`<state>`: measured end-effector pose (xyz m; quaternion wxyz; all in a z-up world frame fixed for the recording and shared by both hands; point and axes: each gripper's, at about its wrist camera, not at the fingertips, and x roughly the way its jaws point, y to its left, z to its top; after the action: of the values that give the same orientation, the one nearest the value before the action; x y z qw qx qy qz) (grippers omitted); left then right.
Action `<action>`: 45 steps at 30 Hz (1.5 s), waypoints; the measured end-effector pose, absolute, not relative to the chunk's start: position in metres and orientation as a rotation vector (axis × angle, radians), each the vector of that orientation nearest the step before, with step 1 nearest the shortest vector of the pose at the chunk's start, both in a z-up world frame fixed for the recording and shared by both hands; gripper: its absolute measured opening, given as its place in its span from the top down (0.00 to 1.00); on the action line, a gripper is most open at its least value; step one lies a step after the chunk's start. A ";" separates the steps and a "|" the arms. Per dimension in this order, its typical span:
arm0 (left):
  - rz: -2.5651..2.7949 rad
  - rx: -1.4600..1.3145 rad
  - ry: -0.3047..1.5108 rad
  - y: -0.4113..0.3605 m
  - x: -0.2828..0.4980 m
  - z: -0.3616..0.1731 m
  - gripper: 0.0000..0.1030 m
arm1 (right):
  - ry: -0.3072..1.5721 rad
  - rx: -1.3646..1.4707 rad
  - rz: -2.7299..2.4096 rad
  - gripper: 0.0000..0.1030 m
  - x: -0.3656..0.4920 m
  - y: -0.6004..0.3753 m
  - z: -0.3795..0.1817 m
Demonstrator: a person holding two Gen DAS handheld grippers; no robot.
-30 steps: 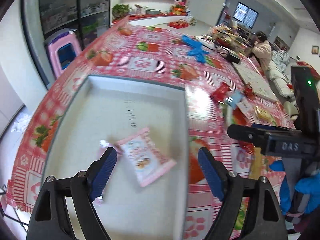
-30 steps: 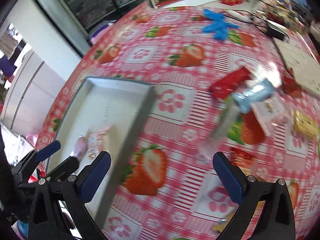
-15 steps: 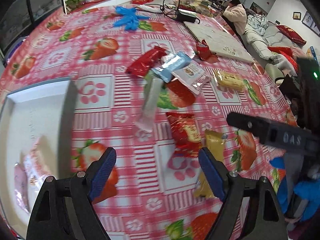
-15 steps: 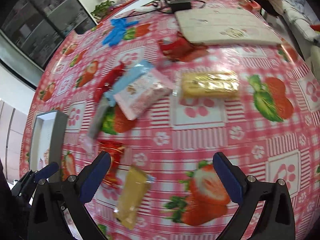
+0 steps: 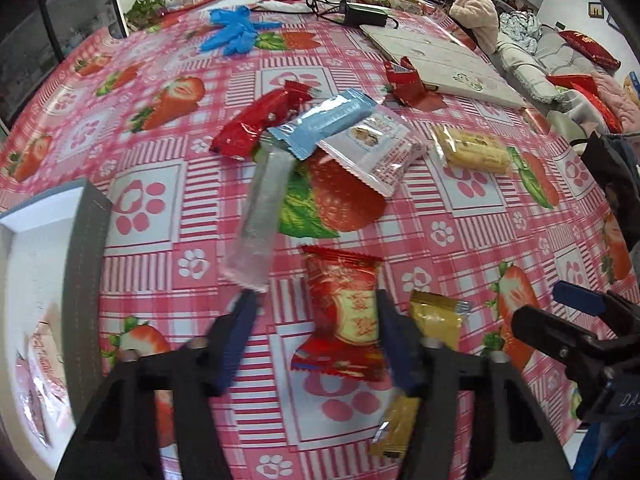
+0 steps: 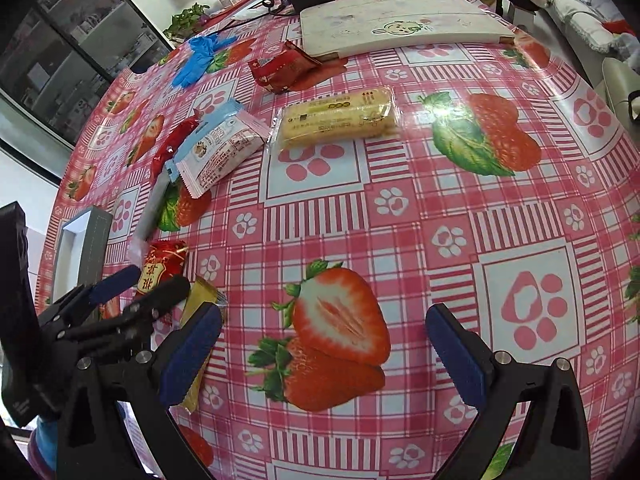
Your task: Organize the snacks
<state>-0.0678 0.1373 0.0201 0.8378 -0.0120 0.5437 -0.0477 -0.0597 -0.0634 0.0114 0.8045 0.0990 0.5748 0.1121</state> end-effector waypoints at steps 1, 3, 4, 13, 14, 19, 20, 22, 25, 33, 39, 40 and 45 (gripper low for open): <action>-0.104 -0.034 1.145 0.141 -0.070 0.020 0.58 | 1.229 0.204 0.241 0.00 -0.061 -0.062 0.012; -0.111 -0.069 1.139 0.152 -0.077 0.021 0.59 | 1.225 0.181 0.249 0.00 -0.065 -0.056 0.013; -0.098 -0.072 1.133 0.157 -0.082 0.020 0.59 | 1.226 0.174 0.255 0.00 -0.066 -0.052 0.013; 0.006 -0.099 1.083 0.189 -0.141 0.019 0.60 | 1.212 0.010 0.354 0.00 -0.082 0.021 0.007; 0.015 -0.093 1.081 0.190 -0.142 0.019 0.58 | 1.205 -0.024 0.360 0.00 -0.082 0.030 0.006; 0.010 -0.077 1.098 0.181 -0.142 0.016 0.17 | 1.125 -0.215 0.333 0.33 -0.092 0.049 0.006; 0.023 -0.067 1.097 0.177 -0.140 0.014 0.16 | 1.123 -0.218 0.331 0.47 -0.094 0.044 0.007; 0.039 -0.017 1.083 0.170 -0.139 0.010 0.13 | 1.135 -0.197 0.328 0.58 -0.096 0.027 0.009; 0.003 -0.009 1.077 0.165 -0.134 0.006 0.03 | 1.147 -0.167 0.280 0.58 -0.104 -0.002 0.010; -0.027 0.011 1.046 0.161 -0.131 0.003 0.00 | 1.107 -0.106 0.265 0.13 -0.111 -0.035 0.015; -0.003 -0.001 1.016 0.160 -0.129 0.002 0.00 | 1.074 -0.135 0.330 0.13 -0.095 -0.014 0.010; -0.005 0.001 1.010 0.160 -0.129 0.002 0.00 | 1.082 -0.132 0.335 0.08 -0.093 -0.011 0.006; 0.000 0.000 0.969 0.159 -0.132 0.001 0.00 | 0.988 -0.197 0.356 0.00 -0.108 -0.007 -0.002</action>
<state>-0.1323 0.1588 0.0007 0.8849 -0.0002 0.4658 0.0001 -0.1084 -0.0068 -0.0017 0.8607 -0.0937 0.4708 0.1697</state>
